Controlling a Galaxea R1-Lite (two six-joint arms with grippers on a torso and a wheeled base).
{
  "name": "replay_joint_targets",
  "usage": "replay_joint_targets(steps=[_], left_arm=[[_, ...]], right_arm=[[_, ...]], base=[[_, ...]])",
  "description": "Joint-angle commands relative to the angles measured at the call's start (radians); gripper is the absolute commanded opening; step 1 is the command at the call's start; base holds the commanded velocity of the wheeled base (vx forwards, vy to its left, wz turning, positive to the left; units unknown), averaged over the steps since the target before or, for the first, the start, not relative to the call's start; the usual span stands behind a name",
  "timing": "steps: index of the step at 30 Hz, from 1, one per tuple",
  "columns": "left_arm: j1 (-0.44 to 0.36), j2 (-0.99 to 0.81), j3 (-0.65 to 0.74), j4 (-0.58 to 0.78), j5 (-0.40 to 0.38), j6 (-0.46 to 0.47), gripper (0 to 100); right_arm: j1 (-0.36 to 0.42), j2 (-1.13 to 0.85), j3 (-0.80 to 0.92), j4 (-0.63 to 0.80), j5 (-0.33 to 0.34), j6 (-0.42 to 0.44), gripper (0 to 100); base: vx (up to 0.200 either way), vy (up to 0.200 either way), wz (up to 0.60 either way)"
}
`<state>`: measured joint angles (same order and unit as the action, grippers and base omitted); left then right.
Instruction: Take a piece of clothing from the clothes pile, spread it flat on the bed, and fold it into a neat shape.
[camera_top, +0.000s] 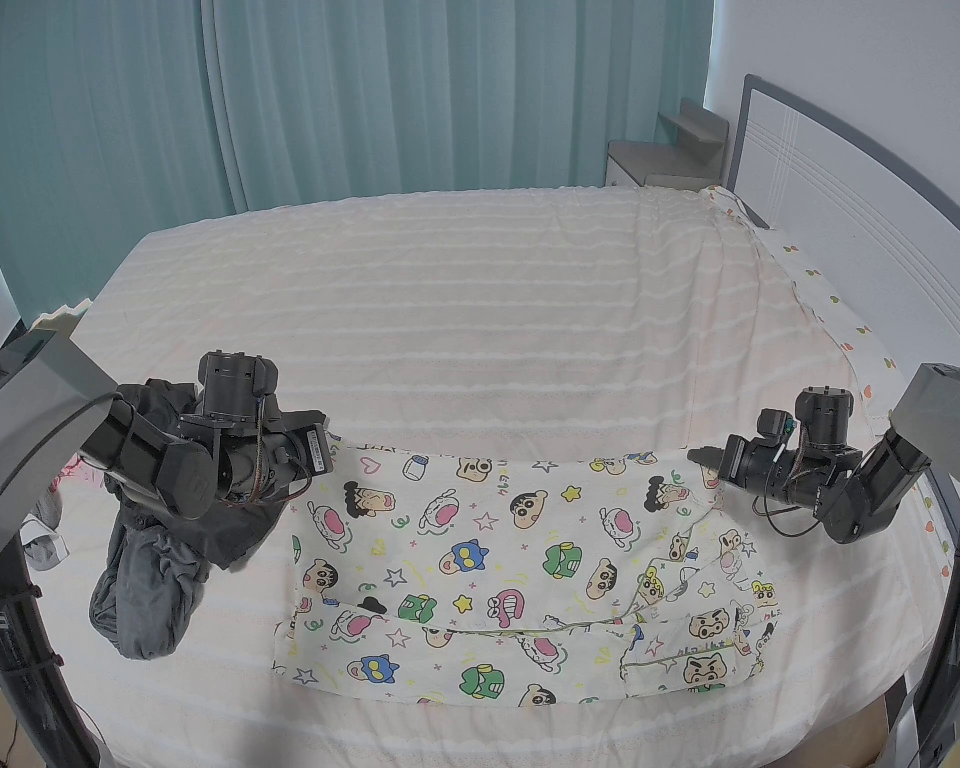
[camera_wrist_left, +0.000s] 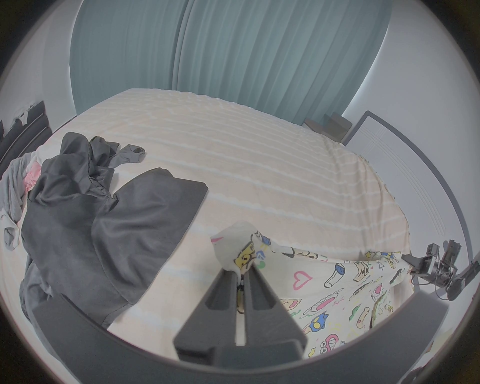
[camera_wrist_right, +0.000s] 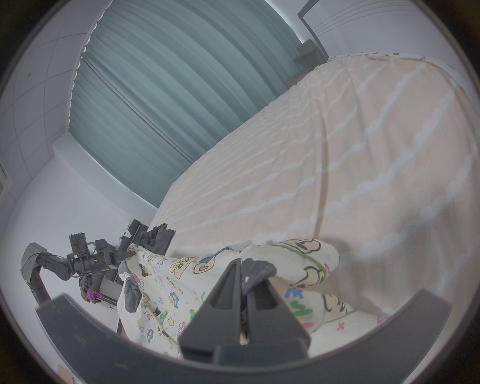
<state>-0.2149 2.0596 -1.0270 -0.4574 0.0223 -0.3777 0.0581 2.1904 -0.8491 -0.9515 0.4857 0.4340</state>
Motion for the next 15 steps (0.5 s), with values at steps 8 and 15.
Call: replay_joint_targets(steps=[8, 15], left_arm=[[-0.032, -0.105, 0.111, -0.001, 0.001, 0.014, 0], [-0.041, -0.134, 0.193, -0.023, -0.001, 0.014, 0]], right_arm=[[-0.011, -0.104, 0.183, -0.064, 0.068, -0.024, 0], [-0.009, -0.118, 0.358, -0.167, 0.099, -0.089, 0]], base=[[0.0, 0.0, 0.0], [0.0, 0.0, 0.0]])
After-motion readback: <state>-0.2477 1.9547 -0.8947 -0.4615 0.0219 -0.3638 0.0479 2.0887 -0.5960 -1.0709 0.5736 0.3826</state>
